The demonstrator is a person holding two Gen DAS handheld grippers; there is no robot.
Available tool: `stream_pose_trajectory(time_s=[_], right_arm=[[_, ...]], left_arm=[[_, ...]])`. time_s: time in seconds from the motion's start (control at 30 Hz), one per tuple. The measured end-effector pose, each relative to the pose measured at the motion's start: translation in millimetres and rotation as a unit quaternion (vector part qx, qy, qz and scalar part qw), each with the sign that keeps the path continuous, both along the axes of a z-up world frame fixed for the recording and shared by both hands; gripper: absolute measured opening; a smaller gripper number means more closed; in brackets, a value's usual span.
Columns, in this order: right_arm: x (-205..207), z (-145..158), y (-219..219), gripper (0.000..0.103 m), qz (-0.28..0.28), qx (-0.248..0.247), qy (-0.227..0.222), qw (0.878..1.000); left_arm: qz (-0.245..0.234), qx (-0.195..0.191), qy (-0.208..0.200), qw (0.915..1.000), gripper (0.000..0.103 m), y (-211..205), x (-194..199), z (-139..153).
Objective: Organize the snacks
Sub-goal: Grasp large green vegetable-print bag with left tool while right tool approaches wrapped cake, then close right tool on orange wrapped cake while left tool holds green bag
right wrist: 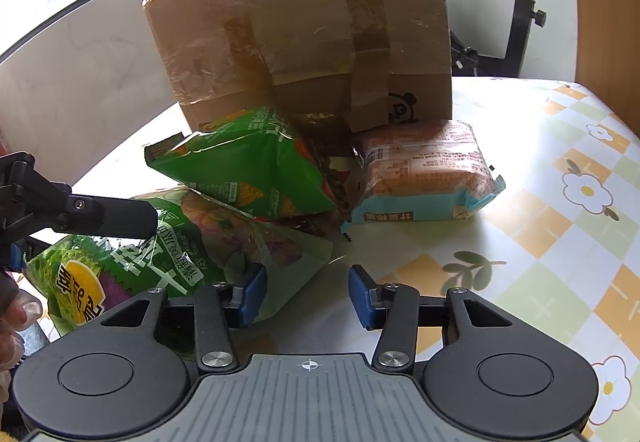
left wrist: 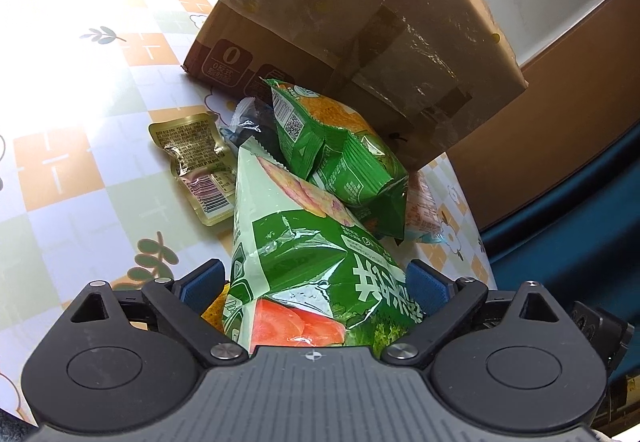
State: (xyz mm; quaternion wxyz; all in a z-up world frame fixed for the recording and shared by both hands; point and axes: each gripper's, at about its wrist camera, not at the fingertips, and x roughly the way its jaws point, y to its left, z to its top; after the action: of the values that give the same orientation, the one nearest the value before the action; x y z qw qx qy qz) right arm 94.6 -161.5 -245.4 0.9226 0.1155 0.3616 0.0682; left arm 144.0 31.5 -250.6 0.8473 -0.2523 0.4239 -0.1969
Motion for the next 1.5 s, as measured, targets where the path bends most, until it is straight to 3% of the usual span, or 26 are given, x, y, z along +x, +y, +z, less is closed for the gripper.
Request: stream_pose_trajectory(time_s=[0.23,0.43,0.53,0.67,0.97,1.03,1.5], right_arm=[[0.8,0.4,0.9,0.043,0.004,0.000,-0.003,1.000],[-0.6,1.1,-1.1,0.043,0.000,0.005,-0.006,1.000],[-1.5,2.3,-2.1,0.044,-0.001,0.007,-0.009,1.000],[-3.3,6.9,-8.7,0.044,-0.014,0.007,-0.021,1.000],[-9.1,13.1,-44.7,0.045,-0.081,0.016,-0.035,0.996],[-10.4,13.6,-50.0,0.049,-0.089,0.013,-0.039,0.995],[11.0,23.2,-63.8,0.059,-0.083,-0.048,-0.069,0.993]], left_arm=[[-0.010,0.003,0.006,0.9999,0.097,-5.3,3.8,-5.5],[-0.010,0.007,-0.017,0.9998,0.077,-2.1,-1.5,-1.5],[-0.011,0.006,-0.021,0.9997,0.074,-0.2,-3.2,1.2],[-0.007,0.003,-0.029,0.9995,0.073,5.7,-7.6,6.7],[-0.005,0.015,-0.102,0.9947,0.073,15.8,-26.2,38.0],[0.000,0.023,-0.118,0.9927,0.073,21.2,-30.9,45.1],[0.087,0.043,-0.195,0.9760,0.073,68.2,-43.4,92.2]])
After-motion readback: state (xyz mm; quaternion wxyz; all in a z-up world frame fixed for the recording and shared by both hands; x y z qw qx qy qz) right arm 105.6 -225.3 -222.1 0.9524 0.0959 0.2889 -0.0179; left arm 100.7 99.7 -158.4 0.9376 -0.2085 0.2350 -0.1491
